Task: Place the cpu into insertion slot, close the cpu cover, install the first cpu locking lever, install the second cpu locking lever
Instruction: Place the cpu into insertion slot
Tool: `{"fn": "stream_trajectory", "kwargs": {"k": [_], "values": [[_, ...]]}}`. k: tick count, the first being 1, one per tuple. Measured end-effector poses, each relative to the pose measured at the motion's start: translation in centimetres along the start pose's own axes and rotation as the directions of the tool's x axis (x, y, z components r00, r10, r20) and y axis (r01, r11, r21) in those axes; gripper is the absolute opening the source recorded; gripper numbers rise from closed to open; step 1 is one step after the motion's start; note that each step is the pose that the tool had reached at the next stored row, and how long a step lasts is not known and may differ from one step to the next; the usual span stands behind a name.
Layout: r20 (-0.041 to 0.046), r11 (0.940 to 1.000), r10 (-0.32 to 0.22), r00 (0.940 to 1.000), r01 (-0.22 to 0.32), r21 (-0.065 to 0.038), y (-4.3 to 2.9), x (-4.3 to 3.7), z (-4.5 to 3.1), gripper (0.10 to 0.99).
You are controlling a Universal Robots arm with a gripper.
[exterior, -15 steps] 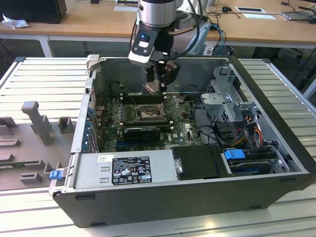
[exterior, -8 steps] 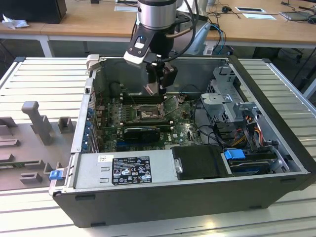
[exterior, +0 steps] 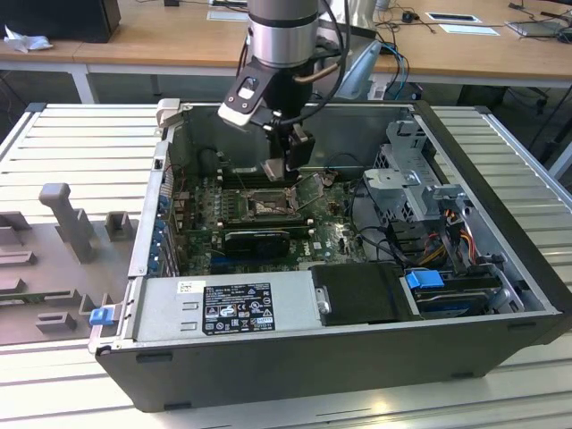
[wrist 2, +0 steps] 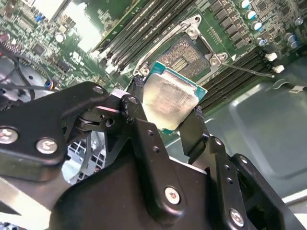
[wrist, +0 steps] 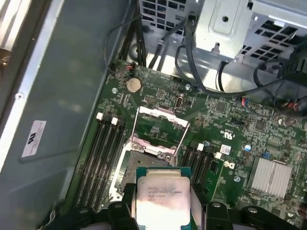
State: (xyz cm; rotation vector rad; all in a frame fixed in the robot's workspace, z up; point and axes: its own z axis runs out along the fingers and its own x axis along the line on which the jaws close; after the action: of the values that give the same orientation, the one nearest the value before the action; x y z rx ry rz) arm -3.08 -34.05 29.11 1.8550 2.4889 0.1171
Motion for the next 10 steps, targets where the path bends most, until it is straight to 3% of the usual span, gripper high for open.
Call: {"fn": "stream_trajectory", "kwargs": {"k": [2, 3, 6, 10], "values": [[0.0025, 0.9996, 0.029, 0.9996, -0.029, -0.001, -0.02, 0.0, 0.43, 0.537], [0.0064, 0.9969, 0.079, 0.9969, -0.079, -0.002, -0.07, -0.01, 0.93, 0.537], [0.0114, 0.9901, 0.14, 0.99, -0.14, -0.003, -0.11, -0.02, 1.44, 0.537], [0.0146, 0.9836, 0.18, 0.9835, -0.18, -0.004, -0.22, 0.08, 1.99, 0.537]]}}
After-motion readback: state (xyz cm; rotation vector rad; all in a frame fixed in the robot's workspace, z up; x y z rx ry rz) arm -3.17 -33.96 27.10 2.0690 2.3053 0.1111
